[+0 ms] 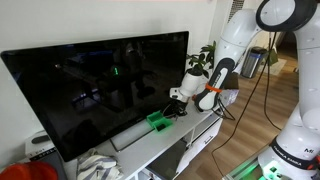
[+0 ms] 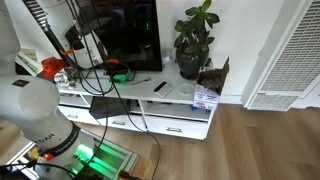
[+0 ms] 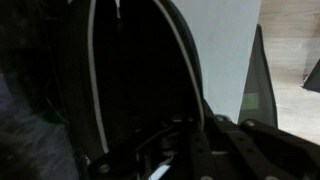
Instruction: Put the black pouch in the green lunchbox
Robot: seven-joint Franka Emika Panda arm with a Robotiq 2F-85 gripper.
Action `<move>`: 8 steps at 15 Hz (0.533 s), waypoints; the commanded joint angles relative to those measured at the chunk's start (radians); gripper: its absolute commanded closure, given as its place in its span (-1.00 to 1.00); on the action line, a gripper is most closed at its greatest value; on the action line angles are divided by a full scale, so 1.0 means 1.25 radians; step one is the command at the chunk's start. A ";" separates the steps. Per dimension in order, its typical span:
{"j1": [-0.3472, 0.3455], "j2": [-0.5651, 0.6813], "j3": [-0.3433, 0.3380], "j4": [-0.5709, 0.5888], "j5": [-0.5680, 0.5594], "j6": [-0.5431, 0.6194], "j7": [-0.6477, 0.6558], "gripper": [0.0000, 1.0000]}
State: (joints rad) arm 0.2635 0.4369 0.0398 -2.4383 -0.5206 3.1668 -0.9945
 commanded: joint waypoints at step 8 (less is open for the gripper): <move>-0.131 0.058 0.153 0.026 -0.024 0.100 -0.076 0.96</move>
State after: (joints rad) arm 0.1586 0.4678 0.1856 -2.4341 -0.5276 3.2669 -1.0587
